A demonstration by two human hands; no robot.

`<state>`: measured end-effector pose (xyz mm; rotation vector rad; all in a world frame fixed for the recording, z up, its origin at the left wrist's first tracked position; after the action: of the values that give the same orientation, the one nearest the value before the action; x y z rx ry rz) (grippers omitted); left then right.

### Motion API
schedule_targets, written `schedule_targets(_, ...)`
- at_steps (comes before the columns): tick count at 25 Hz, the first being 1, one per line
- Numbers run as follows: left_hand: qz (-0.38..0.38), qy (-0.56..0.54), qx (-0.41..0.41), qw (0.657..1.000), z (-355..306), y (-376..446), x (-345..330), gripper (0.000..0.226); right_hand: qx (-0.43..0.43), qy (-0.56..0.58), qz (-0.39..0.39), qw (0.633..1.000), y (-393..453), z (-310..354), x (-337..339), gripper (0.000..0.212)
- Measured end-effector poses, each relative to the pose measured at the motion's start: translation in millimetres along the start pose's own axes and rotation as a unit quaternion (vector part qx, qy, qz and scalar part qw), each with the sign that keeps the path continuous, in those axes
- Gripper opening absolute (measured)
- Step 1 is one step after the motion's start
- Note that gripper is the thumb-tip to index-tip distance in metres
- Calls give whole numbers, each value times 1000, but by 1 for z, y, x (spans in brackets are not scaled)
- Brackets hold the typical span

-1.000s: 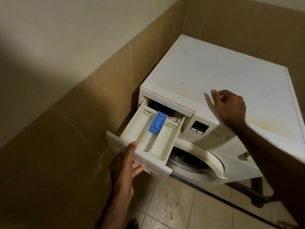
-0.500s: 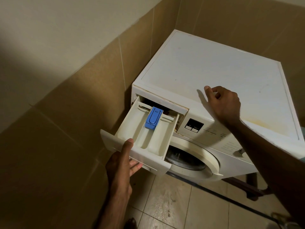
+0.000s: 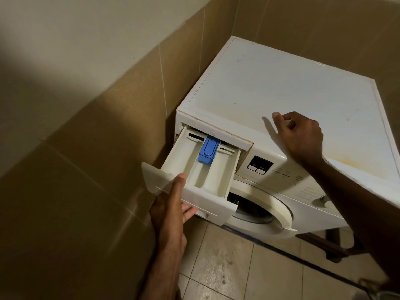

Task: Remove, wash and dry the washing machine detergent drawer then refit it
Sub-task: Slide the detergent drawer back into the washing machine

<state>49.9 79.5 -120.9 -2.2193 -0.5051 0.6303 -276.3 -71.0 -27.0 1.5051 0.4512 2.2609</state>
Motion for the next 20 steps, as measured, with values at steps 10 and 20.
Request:
schedule_targets(10,29,6,-5,1000,-27,23,-43,71,11,-15,6,1000,0,4,-1,49)
schedule_targets(20,54,7,2,998,-44,69,-108,55,-11,-9,22,1000,1,1,-2,44)
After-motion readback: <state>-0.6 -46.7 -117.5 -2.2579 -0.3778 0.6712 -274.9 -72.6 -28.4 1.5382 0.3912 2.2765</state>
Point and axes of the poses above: each hand's wrist, its own y-axis towards the middle knuckle, its own x-axis out of the back of the hand, z = x × y, the point moved 5 cm from there along y, towards the middle knuckle, and after that the axes turned 14 degrees about x, right-handed, at the moved point
